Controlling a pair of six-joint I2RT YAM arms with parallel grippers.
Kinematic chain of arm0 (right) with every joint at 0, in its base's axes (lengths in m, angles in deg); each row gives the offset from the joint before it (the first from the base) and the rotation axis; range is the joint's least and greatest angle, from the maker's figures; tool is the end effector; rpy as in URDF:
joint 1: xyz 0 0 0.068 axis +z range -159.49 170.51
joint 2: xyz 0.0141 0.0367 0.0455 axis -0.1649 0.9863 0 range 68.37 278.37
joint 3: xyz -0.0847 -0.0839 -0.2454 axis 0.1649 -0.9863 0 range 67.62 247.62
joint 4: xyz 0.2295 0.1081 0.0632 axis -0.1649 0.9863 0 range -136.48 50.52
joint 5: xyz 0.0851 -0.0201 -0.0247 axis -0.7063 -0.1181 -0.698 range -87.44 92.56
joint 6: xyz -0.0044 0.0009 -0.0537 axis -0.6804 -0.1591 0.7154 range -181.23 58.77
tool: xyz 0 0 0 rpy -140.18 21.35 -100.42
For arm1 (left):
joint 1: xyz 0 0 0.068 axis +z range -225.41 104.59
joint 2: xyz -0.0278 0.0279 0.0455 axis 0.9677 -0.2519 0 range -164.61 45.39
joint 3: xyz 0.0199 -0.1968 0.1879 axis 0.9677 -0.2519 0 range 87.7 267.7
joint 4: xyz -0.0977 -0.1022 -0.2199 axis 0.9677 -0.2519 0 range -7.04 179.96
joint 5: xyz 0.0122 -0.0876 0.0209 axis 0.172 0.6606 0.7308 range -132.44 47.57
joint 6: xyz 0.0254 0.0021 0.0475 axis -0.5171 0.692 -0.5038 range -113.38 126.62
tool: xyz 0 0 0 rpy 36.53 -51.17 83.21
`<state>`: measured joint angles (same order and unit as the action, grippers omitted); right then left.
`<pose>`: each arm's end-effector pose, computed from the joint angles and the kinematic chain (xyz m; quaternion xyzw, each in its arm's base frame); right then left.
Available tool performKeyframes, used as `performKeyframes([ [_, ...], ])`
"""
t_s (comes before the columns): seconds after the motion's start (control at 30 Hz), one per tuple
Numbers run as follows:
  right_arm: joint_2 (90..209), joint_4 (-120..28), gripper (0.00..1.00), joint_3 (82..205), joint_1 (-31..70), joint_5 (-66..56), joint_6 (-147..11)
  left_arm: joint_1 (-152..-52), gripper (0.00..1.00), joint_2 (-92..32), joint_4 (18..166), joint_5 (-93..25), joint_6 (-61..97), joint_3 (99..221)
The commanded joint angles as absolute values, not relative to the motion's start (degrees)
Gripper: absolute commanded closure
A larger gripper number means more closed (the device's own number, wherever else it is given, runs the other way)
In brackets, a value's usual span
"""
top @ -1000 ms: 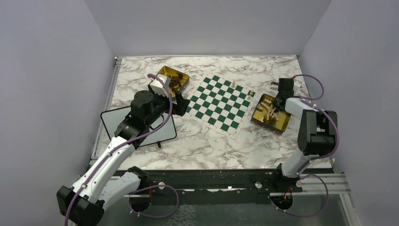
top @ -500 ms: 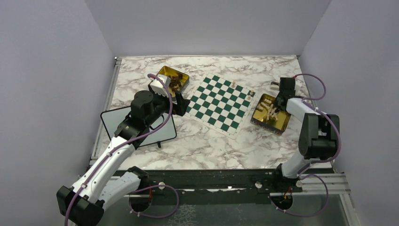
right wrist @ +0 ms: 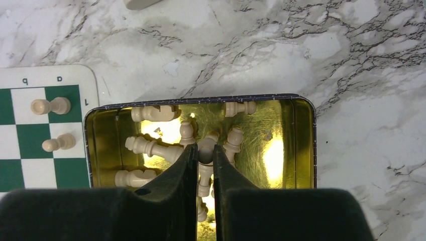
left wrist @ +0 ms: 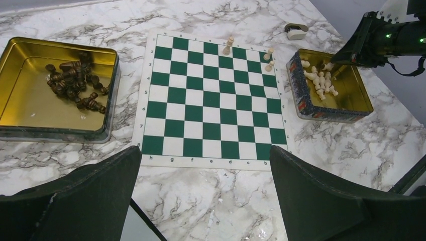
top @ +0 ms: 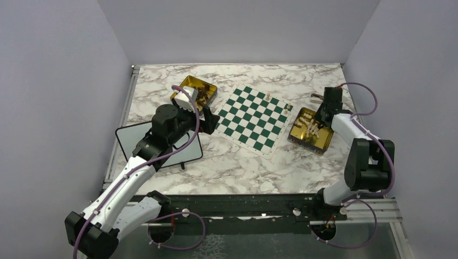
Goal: Set up the chess pieces on the board
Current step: Pick up the chess piece from the storage box.
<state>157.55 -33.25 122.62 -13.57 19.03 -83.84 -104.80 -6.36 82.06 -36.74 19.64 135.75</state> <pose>0.3242 -0.0332 0.2099 0.2634 0.8852 -0.0738 0.3762 0.1830 -0.1071 0.3429 0.1413 0.7616 -0.2642 0.5746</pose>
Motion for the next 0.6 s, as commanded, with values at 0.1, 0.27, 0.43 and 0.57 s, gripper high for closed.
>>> performKeyframes([
  [0.1,155.28,-30.32,0.85,125.78,-12.56,15.64,-82.94,-104.94,0.01,-5.93,82.93,-37.72,19.32,135.52],
  [0.27,153.85,-29.89,0.85,127.71,-10.45,13.60,-82.62,-104.94,0.01,-5.87,83.07,-37.40,19.45,135.56],
  [0.43,153.71,-29.58,0.85,130.44,-5.75,13.49,-81.96,-104.94,0.01,-5.84,83.04,-37.09,19.46,135.68],
  [0.57,156.13,-30.20,0.85,133.10,-0.66,14.61,-81.46,-104.94,0.01,-5.32,83.04,-37.77,19.30,135.54],
])
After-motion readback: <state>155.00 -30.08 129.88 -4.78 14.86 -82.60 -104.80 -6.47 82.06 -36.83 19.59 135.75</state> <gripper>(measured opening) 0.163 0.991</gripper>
